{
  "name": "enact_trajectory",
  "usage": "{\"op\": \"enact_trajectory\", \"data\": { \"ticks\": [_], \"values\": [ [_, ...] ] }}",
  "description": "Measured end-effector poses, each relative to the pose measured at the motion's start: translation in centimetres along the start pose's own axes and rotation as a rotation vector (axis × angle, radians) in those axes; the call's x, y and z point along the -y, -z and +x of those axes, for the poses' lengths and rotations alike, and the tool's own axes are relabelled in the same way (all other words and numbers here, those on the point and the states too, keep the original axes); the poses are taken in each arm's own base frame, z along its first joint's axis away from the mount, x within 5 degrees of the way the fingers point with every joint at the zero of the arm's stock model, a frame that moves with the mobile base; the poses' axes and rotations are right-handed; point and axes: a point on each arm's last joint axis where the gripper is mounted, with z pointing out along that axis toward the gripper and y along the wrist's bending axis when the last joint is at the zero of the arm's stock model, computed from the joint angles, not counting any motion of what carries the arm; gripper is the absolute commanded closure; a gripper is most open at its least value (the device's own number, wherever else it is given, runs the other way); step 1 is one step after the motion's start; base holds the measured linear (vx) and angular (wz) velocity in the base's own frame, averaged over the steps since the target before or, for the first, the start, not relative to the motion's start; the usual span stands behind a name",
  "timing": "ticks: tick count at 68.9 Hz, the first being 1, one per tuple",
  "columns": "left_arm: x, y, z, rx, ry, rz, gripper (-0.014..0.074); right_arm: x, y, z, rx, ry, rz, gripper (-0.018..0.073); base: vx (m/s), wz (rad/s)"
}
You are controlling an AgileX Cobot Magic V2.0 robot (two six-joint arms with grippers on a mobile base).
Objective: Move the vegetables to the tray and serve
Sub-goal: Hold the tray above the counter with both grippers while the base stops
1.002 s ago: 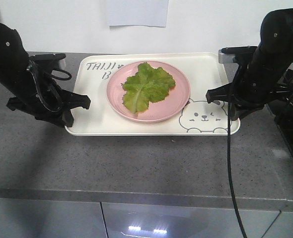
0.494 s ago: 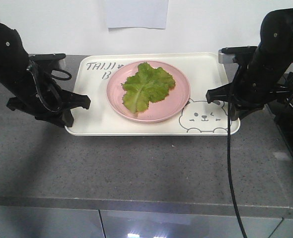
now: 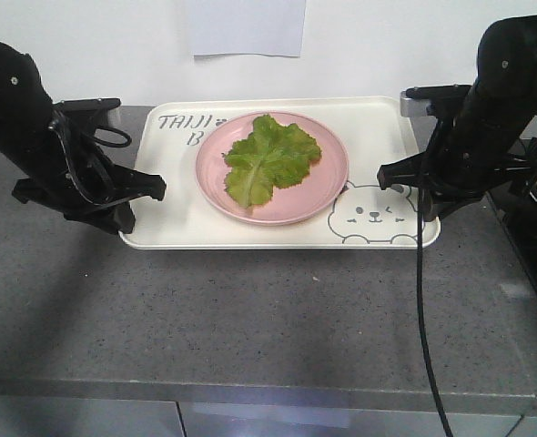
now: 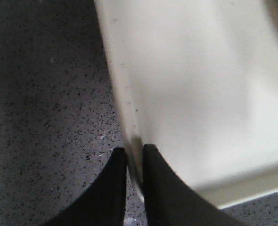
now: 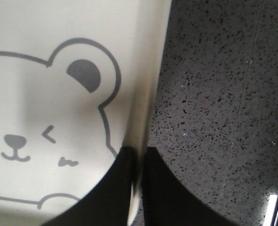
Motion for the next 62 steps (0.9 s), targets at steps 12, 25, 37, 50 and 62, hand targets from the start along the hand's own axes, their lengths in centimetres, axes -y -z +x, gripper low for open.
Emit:
{"op": "enact_trajectory", "data": {
  "ticks": [12,25,37,50,62],
  "values": [
    [0.00,0.00,0.00,0.000,0.000,0.000,0.0603,0.00,0.00,0.00,0.000,0.000,0.000,0.0568,0.04,-0.01],
    [0.00,0.00,0.00,0.000,0.000,0.000,0.0603,0.00,0.00,0.00,0.000,0.000,0.000,0.0568,0.04,-0.01],
    [0.00,0.00,0.00,0.000,0.000,0.000,0.0603,0.00,0.00,0.00,0.000,0.000,0.000,0.0568,0.04,-0.01],
    [0.00,0.00,0.00,0.000,0.000,0.000,0.0603,0.00,0.00,0.00,0.000,0.000,0.000,0.0568,0.04,-0.02],
    [0.00,0.00,0.00,0.000,0.000,0.000,0.0603,0.00,0.00,0.00,0.000,0.000,0.000,0.0568,0.04,-0.02]
  ]
}}
